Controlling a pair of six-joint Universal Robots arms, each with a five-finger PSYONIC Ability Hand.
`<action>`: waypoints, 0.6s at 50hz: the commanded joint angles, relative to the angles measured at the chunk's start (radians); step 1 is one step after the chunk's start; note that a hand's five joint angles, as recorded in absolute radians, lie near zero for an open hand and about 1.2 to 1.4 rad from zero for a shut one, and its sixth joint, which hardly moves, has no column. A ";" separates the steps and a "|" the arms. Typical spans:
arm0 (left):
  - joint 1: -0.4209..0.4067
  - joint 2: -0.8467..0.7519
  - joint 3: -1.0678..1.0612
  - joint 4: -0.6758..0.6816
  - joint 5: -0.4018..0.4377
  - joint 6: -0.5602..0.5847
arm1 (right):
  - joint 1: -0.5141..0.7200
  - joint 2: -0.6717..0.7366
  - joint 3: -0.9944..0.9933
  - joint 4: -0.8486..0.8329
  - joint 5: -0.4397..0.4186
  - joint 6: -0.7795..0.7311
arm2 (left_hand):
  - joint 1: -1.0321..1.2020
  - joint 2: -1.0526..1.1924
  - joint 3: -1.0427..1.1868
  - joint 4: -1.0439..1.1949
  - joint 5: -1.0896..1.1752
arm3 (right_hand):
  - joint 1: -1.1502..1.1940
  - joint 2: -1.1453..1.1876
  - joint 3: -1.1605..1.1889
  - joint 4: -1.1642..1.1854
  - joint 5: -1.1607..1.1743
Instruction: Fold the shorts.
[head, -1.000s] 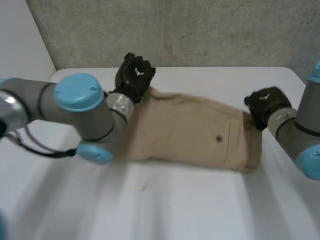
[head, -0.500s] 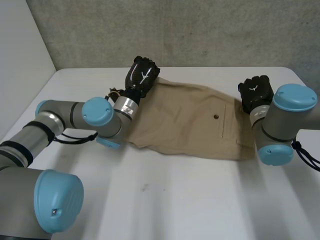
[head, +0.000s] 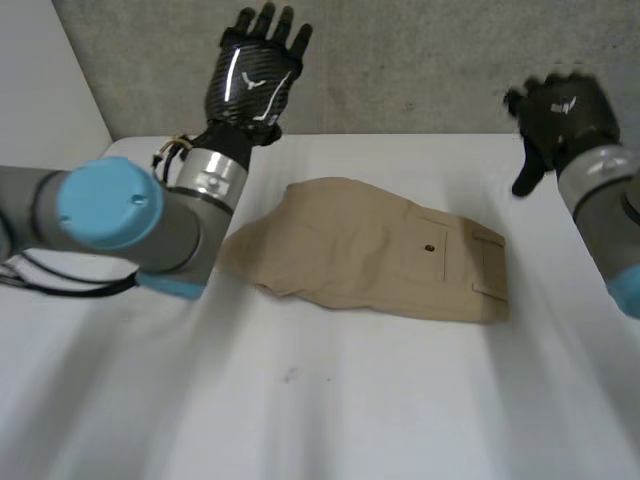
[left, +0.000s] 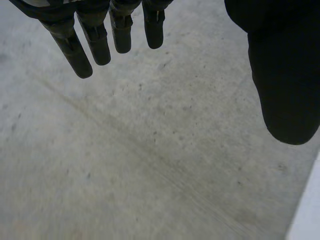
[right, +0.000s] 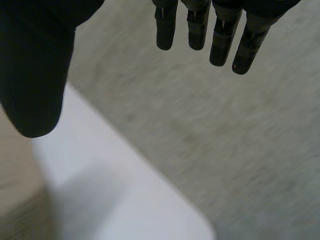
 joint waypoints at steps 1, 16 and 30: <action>0.002 0.199 -0.226 -0.178 -0.096 -0.128 | 0.001 -0.020 0.144 0.191 -0.027 0.120 | 0.042 0.043 0.031 0.038 0.022 | 0.064 0.050 0.055 0.038 0.030; 0.019 0.303 -0.401 -0.601 -0.105 -0.341 | -0.010 0.081 0.328 -0.033 -0.110 0.128 | 0.039 0.040 0.028 0.035 0.019 | 0.252 0.238 0.243 0.226 0.218; 0.045 0.308 -0.458 -0.599 -0.104 -0.344 | -0.056 0.221 0.289 -0.142 -0.110 0.044 | 0.024 0.026 0.013 0.021 0.004 | 0.458 0.443 0.448 0.432 0.424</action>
